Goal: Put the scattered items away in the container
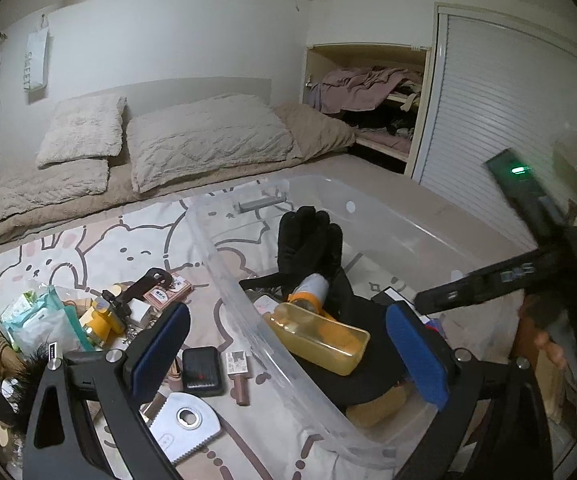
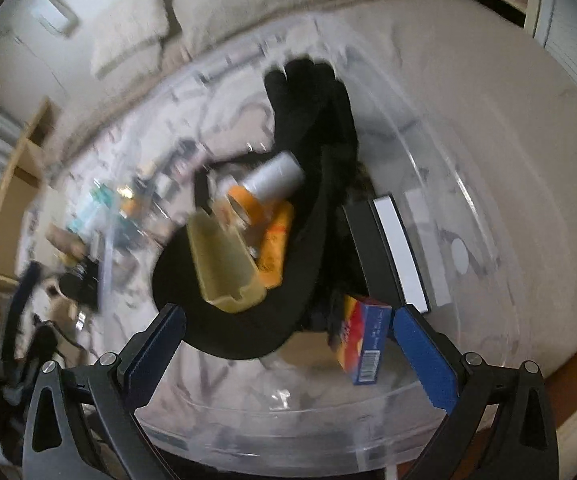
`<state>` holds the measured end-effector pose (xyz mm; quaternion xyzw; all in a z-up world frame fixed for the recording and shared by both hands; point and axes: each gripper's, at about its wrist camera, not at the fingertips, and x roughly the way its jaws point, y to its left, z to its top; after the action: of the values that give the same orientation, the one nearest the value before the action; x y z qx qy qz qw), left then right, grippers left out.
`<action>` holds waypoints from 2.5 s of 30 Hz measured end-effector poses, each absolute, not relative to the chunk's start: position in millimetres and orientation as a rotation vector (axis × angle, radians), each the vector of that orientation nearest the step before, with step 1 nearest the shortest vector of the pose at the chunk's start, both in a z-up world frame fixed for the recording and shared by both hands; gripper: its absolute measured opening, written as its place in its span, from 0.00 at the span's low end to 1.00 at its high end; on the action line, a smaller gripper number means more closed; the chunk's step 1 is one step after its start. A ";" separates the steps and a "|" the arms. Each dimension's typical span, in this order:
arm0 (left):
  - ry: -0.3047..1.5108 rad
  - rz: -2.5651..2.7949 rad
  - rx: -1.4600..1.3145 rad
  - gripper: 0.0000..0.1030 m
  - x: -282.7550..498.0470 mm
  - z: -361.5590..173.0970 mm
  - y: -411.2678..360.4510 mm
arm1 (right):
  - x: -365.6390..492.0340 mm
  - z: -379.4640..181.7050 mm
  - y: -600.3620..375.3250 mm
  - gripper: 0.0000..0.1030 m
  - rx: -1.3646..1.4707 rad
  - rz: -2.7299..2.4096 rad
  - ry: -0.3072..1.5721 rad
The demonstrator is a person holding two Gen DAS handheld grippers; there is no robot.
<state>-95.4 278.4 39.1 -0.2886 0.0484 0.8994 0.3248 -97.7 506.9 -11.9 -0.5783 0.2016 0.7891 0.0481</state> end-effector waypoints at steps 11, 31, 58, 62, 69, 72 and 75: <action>0.093 2.350 -0.738 0.96 -89.5 43.8 264.4 | -129.8 -41.6 497.1 1.00 -2.001 2.221 0.503; 0.013 2.342 -0.758 0.96 -103.4 39.4 240.4 | -128.7 -53.0 459.2 1.00 -2.320 2.157 0.925; -0.004 2.373 -0.751 0.97 -93.0 46.5 216.5 | -89.8 4.0 469.4 1.00 -1.817 2.526 0.724; 0.008 2.379 -0.757 0.97 -91.7 47.4 214.8 | -74.2 17.0 463.0 1.00 -1.666 2.640 0.587; 0.021 2.394 -0.767 0.97 -87.2 47.7 213.3 | -50.9 29.7 448.6 1.00 -1.457 2.761 0.443; 0.024 2.400 -0.769 1.00 -85.0 47.5 211.4 | -40.6 34.7 439.5 1.00 -1.359 2.811 0.350; 0.022 2.410 -0.765 1.00 -82.5 48.0 207.8 | -32.1 36.1 434.6 1.00 -1.300 2.838 0.323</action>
<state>-82.5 207.8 48.0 -0.2884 0.0084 0.9088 0.3015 -32.1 434.6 36.1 -0.4143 0.1030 0.9043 0.0018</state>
